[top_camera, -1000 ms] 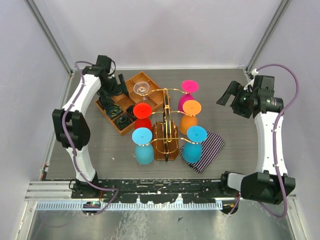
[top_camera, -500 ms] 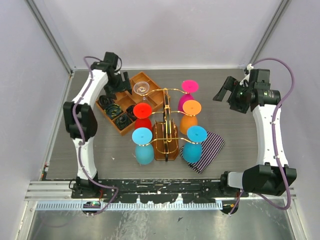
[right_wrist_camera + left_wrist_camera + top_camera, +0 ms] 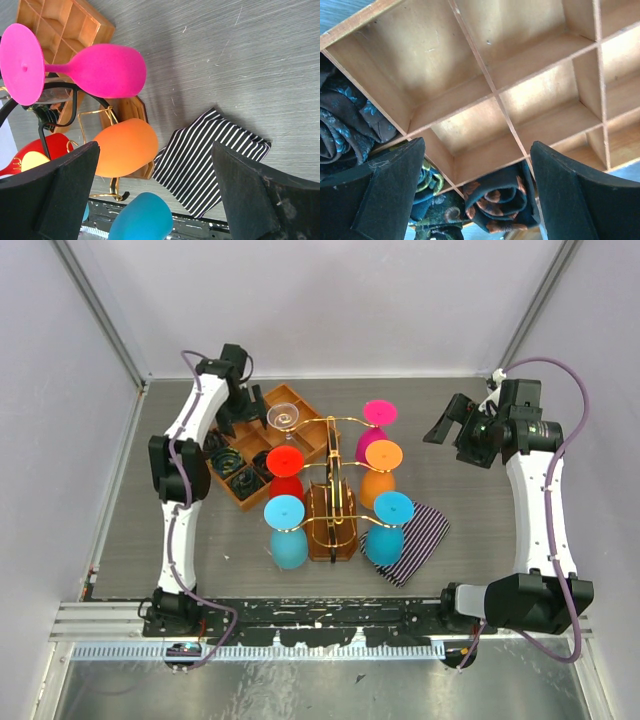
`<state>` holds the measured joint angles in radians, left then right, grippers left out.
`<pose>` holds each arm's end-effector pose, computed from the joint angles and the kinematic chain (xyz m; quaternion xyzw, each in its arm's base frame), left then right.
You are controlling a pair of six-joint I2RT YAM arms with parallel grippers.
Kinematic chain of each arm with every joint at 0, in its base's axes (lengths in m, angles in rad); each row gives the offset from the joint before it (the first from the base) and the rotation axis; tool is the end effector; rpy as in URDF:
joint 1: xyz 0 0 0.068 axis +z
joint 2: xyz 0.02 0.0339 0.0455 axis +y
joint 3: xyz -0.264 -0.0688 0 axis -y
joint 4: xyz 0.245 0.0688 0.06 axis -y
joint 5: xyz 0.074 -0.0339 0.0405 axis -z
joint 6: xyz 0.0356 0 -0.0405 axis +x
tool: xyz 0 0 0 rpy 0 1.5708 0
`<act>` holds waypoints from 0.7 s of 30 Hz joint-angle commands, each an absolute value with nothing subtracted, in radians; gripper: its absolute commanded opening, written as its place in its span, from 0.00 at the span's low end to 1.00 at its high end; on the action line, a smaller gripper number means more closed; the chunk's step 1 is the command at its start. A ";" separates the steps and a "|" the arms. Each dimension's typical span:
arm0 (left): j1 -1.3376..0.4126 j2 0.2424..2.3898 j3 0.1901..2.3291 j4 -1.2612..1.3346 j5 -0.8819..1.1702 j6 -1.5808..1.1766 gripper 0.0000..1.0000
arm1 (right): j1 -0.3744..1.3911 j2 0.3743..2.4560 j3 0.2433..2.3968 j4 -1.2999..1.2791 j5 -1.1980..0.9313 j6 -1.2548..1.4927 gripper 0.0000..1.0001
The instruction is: Take the wine glass off the wine glass rack
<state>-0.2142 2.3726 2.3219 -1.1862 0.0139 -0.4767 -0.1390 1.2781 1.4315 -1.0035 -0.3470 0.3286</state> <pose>0.4820 -0.1054 0.2411 -0.1279 0.9777 -0.0627 0.1540 0.2470 -0.0223 0.3822 0.1543 0.9108 0.1937 0.3305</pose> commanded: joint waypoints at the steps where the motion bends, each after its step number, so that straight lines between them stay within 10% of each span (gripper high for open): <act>1: -0.215 2.432 2.364 -1.235 -0.067 -0.484 0.93 | -0.138 1.249 1.476 -0.981 -0.376 0.336 0.99; 21: -0.091 2.594 2.438 -1.129 -0.115 -0.489 0.94 | -0.139 1.243 1.496 -0.993 -0.410 0.349 0.99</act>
<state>-0.1493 2.5538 2.4607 -1.1229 -0.0349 -0.4797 -0.1394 1.2663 1.4887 -1.0172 -0.3866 0.3428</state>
